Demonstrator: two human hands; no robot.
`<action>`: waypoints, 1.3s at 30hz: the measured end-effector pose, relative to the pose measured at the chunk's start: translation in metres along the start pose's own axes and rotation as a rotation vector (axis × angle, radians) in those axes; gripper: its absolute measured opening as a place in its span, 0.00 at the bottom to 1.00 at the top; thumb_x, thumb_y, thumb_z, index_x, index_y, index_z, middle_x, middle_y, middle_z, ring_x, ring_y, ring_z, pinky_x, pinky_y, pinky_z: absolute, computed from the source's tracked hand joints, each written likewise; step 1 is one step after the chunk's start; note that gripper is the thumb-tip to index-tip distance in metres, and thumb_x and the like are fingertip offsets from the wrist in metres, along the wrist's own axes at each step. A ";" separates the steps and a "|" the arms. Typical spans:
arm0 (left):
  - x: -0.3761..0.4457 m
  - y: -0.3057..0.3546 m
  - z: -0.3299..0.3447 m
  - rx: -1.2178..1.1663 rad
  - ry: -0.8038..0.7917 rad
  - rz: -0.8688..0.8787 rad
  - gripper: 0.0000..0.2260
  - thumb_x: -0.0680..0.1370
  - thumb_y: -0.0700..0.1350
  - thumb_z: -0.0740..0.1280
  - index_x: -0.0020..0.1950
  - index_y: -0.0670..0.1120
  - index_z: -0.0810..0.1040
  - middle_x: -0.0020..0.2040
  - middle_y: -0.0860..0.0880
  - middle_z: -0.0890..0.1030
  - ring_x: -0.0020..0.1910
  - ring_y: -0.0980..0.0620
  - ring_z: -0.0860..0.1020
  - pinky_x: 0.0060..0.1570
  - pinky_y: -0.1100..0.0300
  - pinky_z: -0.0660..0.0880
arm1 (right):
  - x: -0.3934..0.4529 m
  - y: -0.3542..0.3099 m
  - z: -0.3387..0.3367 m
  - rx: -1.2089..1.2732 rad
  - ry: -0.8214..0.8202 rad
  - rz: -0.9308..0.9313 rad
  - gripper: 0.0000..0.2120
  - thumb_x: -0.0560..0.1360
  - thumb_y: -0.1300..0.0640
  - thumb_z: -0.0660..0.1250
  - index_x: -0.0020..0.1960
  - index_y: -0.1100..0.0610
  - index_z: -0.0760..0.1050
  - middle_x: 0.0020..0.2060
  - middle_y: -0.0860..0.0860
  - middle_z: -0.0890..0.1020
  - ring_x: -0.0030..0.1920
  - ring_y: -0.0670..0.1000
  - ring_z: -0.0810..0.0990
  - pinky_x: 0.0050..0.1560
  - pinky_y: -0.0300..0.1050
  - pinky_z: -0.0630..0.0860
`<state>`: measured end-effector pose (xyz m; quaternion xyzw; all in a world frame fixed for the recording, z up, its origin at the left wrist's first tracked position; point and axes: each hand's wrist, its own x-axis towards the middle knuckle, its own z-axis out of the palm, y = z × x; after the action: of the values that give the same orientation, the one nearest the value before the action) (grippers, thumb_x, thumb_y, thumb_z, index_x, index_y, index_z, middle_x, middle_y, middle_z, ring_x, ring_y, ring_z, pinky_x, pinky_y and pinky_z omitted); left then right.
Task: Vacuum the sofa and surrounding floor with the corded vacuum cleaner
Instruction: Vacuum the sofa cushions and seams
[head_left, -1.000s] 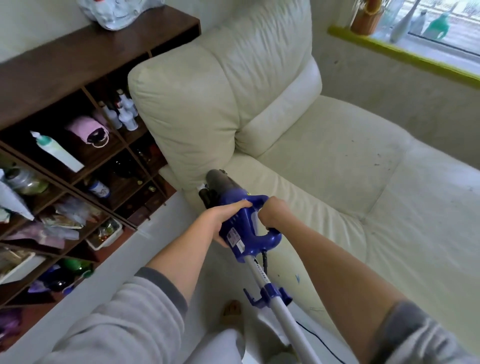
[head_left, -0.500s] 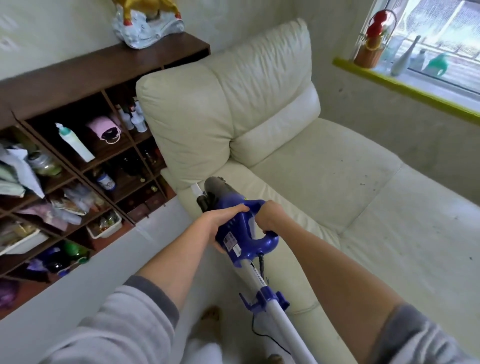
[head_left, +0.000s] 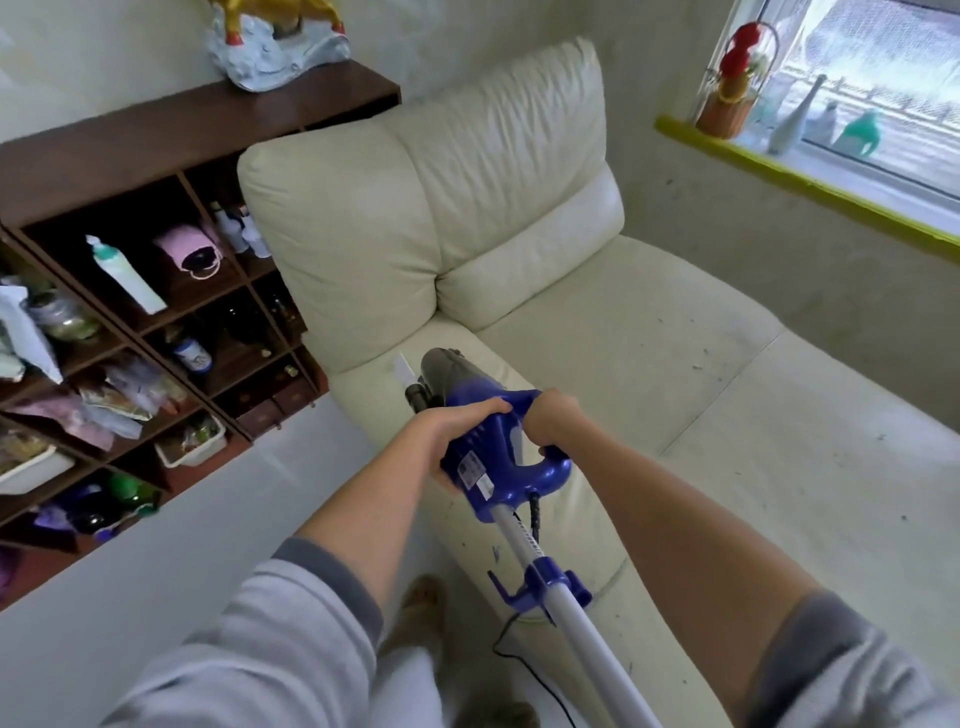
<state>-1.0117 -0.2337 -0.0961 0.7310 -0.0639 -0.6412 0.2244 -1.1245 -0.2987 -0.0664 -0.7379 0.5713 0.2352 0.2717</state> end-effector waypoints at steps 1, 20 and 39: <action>0.005 0.005 -0.002 0.004 -0.002 -0.008 0.37 0.66 0.63 0.75 0.66 0.44 0.67 0.51 0.41 0.78 0.52 0.40 0.78 0.53 0.43 0.78 | 0.006 -0.002 -0.001 0.031 -0.006 0.007 0.11 0.76 0.65 0.61 0.35 0.60 0.66 0.32 0.52 0.73 0.29 0.49 0.70 0.33 0.40 0.69; 0.100 0.078 -0.076 0.033 0.002 -0.049 0.39 0.61 0.63 0.77 0.64 0.43 0.71 0.55 0.41 0.80 0.53 0.39 0.80 0.50 0.42 0.79 | 0.102 -0.081 -0.028 0.089 -0.091 -0.037 0.11 0.80 0.57 0.58 0.58 0.61 0.72 0.43 0.53 0.73 0.40 0.52 0.72 0.43 0.41 0.68; 0.136 0.090 -0.084 0.073 -0.058 -0.108 0.41 0.63 0.65 0.75 0.67 0.43 0.68 0.56 0.40 0.79 0.54 0.39 0.79 0.54 0.43 0.78 | 0.125 -0.082 -0.024 0.321 -0.002 0.022 0.10 0.80 0.61 0.58 0.59 0.58 0.72 0.36 0.50 0.70 0.33 0.49 0.69 0.27 0.35 0.63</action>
<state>-0.8897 -0.3447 -0.1761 0.7224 -0.0541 -0.6704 0.1606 -1.0142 -0.3877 -0.1205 -0.6784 0.6092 0.1446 0.3844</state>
